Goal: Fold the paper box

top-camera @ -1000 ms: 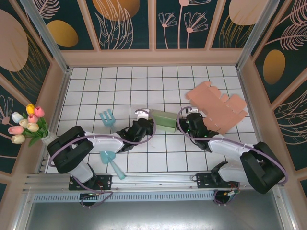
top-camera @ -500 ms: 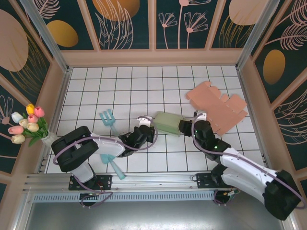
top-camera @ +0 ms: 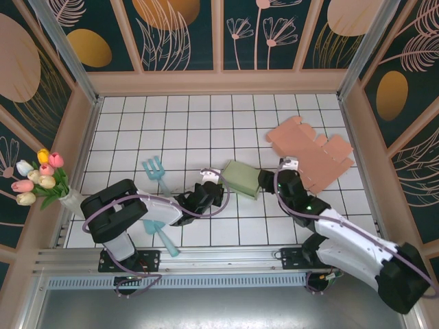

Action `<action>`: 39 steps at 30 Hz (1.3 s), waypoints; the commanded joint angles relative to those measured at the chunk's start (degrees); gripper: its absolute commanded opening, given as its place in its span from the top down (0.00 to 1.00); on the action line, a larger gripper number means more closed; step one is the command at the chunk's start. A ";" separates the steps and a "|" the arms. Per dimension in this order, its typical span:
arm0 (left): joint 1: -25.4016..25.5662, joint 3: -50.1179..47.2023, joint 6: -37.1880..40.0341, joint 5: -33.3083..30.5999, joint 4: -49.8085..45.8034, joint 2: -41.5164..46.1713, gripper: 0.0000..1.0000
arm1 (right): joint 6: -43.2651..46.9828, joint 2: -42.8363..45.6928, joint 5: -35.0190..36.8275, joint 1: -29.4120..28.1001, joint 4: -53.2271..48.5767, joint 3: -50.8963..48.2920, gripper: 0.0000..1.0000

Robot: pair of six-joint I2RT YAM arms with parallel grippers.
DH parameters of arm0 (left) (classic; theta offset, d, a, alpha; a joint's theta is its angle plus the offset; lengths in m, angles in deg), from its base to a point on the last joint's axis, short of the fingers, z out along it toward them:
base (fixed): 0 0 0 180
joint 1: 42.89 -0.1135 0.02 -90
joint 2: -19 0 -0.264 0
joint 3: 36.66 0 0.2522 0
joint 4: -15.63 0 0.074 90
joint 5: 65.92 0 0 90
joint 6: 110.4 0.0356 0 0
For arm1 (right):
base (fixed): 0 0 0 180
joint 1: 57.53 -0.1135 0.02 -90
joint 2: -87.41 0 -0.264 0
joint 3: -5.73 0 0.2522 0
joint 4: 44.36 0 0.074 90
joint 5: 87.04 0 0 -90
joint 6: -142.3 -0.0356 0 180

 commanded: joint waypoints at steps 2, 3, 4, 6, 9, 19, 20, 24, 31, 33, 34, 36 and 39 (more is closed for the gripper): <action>0.58 0.87 0.89 -0.89 -2.16 -0.44 1.00 | 1.42 -8.81 2.85 -0.37 3.38 3.50 0.37; 0.57 0.78 0.98 -0.94 -2.40 -0.06 1.00 | 1.44 -10.83 3.35 -0.37 3.93 3.79 0.36; 0.53 0.66 1.04 -1.12 -2.53 0.36 1.00 | 1.43 -12.33 3.56 -0.37 4.48 3.90 0.36; 0.67 0.11 1.24 -1.21 -2.69 1.57 1.00 | 1.24 -15.10 3.81 -0.28 5.63 3.82 0.36; 0.68 -1.27 0.60 -0.88 -3.02 4.48 0.87 | 0.91 -17.59 3.93 -0.29 6.90 3.34 0.36; 0.67 -7.33 -4.56 -3.47 -9.80 20.85 0.72 | 0.95 -19.77 4.38 -0.19 8.77 1.62 0.36; 0.62 -7.76 -5.11 -4.59 -10.79 22.99 0.69 | 0.97 -19.82 4.42 -0.19 8.86 1.53 0.36; 0.65 -7.28 -5.79 -6.97 -14.42 28.55 0.62 | 1.06 -19.78 4.45 -0.36 9.76 0.93 0.36; 0.68 -6.23 -6.05 -8.69 -16.35 31.38 0.57 | 1.26 -19.93 5.52 -1.73 10.98 -0.05 0.37; 0.55 -4.56 -5.68 -9.09 -16.95 30.75 0.55 | 1.26 -20.21 6.32 -2.19 10.89 0.04 0.37; 0.52 -3.11 -5.25 -9.22 -17.60 29.95 0.54 | 1.21 -20.38 6.83 -2.43 10.80 0.18 0.37; 0.56 -0.11 -4.43 -9.73 -18.83 27.71 0.53 | 1.26 -20.52 7.86 -3.12 10.65 0.13 0.37; 0.06 3.90 -3.11 -9.46 -19.59 22.71 0.50 | 1.26 -20.74 10.11 -4.34 10.67 -0.17 0.37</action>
